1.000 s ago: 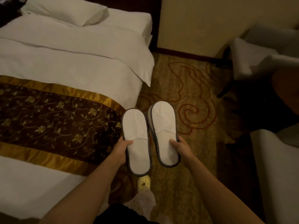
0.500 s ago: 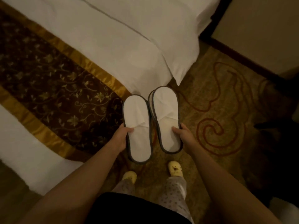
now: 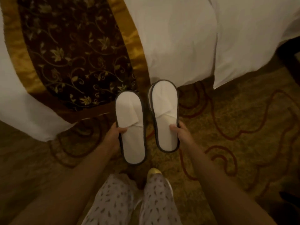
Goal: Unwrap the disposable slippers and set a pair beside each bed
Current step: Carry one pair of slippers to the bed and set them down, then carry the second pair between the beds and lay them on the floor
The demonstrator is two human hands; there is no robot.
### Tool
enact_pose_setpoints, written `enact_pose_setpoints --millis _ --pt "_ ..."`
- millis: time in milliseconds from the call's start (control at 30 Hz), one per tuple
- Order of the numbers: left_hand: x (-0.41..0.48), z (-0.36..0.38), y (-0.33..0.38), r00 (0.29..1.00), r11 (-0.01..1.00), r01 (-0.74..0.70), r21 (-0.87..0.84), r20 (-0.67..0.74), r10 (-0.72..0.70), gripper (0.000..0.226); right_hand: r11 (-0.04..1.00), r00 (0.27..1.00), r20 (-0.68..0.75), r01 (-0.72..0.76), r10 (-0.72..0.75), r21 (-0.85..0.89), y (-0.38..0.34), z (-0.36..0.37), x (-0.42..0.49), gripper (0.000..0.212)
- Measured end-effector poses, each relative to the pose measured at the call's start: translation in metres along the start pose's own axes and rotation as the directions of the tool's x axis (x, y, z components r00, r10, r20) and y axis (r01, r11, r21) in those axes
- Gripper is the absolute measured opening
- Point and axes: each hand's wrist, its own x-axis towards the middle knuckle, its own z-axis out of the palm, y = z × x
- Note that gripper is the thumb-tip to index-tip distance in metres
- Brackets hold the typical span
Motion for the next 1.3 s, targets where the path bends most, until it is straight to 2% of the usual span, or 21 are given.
enact_pose_setpoints --millis 167,300,467,633,733,833,900,967,1000,1033,1100,1167,1200,1300 --pt "0.096 -0.04 -0.076 0.997 0.999 -0.027 -0.035 -0.073 0.025 0.055 0.988 0.998 -0.031 -0.058 0.054 -0.14 0.099 0.021 0.101 0.055" --pt "0.182 -0.071 -0.109 0.991 0.996 -0.083 0.04 -0.1 0.087 0.052 0.976 1.0 -0.019 -0.028 0.025 -0.215 0.158 0.05 0.194 0.051" --pt "0.269 -0.095 -0.131 0.989 0.975 -0.116 0.188 -0.064 0.13 0.056 0.964 0.999 -0.02 0.033 -0.039 -0.265 0.195 0.09 0.3 0.049" --pt "0.324 -0.114 -0.136 0.988 0.981 -0.154 0.12 -0.014 0.157 0.053 0.959 0.99 -0.052 0.114 -0.131 -0.261 0.204 0.12 0.372 0.05" --pt "0.339 -0.121 -0.138 0.985 0.985 -0.17 0.026 0.001 0.17 0.047 0.937 0.99 -0.03 0.117 -0.134 -0.329 0.204 0.128 0.396 0.044" --pt "0.342 -0.124 -0.134 0.987 0.987 -0.16 -0.024 0.004 0.16 0.043 0.863 0.993 -0.025 0.09 -0.119 -0.498 0.206 0.131 0.408 0.047" --pt "0.341 -0.123 -0.131 0.987 0.986 -0.157 -0.063 0.016 0.158 0.044 0.745 0.987 -0.07 0.063 -0.146 -0.664 0.207 0.13 0.408 0.047" --pt "0.338 -0.122 -0.129 0.987 0.985 -0.162 -0.057 0.011 0.162 0.048 0.58 0.967 -0.08 0.079 -0.243 -0.811 0.205 0.13 0.398 0.044" --pt "0.335 -0.12 -0.128 0.987 0.986 -0.163 -0.036 0.007 0.163 0.05 0.532 0.951 -0.064 0.112 -0.301 -0.84 0.202 0.131 0.393 0.043" --pt "0.331 -0.118 -0.126 0.987 0.987 -0.16 -0.008 0.01 0.16 0.052 0.529 0.945 -0.049 0.137 -0.322 -0.837 0.198 0.133 0.385 0.044" --pt "0.317 -0.112 -0.12 0.991 0.989 -0.132 0.069 0.026 0.131 0.054 0.624 0.944 0.0 0.218 -0.329 -0.75 0.185 0.136 0.361 0.046" --pt "0.295 -0.105 -0.109 0.994 0.968 -0.11 0.225 0.032 0.105 0.057 0.649 0.903 0.079 0.362 -0.422 -0.669 0.169 0.141 0.326 0.043" --pt "0.282 -0.102 -0.102 0.994 0.934 -0.112 0.339 0.022 0.111 0.058 0.604 0.86 0.111 0.435 -0.497 -0.668 0.159 0.143 0.304 0.041" --pt "0.233 -0.097 -0.081 0.987 0.763 -0.122 0.635 -0.004 0.162 0.063 0.33 0.663 0.266 0.63 -0.7 -0.703 0.122 0.146 0.233 0.042"
